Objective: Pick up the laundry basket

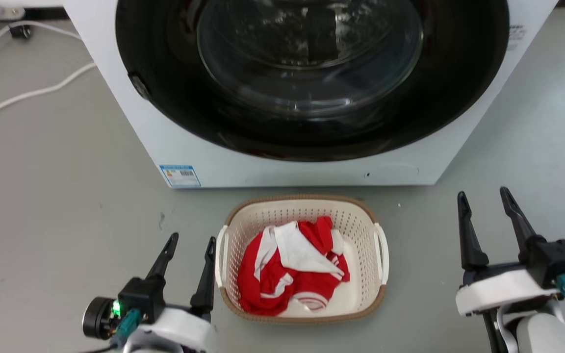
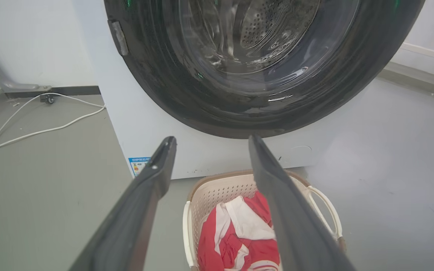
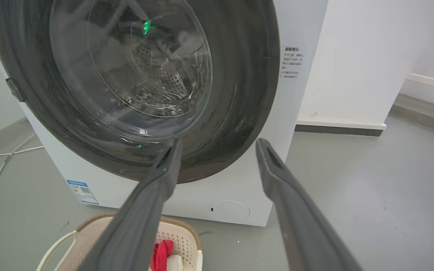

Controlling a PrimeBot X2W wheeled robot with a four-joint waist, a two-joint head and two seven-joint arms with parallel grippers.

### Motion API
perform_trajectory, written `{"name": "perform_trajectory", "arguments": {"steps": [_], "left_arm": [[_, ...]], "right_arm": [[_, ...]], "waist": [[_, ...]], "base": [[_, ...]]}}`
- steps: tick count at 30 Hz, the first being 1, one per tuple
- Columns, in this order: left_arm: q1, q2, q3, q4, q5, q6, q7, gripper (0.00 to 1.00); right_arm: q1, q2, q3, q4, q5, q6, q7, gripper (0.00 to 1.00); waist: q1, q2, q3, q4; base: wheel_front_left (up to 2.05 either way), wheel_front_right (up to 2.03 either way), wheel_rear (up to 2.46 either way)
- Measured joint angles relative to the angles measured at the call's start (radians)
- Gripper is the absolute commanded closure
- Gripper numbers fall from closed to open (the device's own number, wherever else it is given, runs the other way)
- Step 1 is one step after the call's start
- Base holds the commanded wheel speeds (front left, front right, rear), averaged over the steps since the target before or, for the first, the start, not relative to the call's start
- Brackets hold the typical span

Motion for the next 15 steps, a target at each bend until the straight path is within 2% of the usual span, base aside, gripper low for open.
{"name": "perform_trajectory", "arguments": {"steps": [4,9,15], "left_arm": [[-0.088,0.007,0.01,0.076,-0.001,-0.002,0.0,0.0],[-0.209,0.044,0.018,0.193,-0.002,-0.005,0.0,0.0],[-0.379,0.098,-0.058,0.38,-0.037,-0.006,0.0,0.0]], "right_arm": [[-0.076,0.0,0.005,0.066,-0.011,0.0,0.0,0.0],[-0.193,-0.001,0.05,0.225,-0.014,0.0,0.024,0.0],[-0.349,-0.001,0.063,0.37,-0.017,0.0,0.082,0.0]], "waist": [[0.0,0.0,0.08,-0.002],[0.0001,0.0,0.188,-0.005],[0.0002,0.0,0.318,-0.007]], "base": [[0.0,0.0,0.0],[0.0,0.0,0.0],[0.0,0.0,0.0]]}}
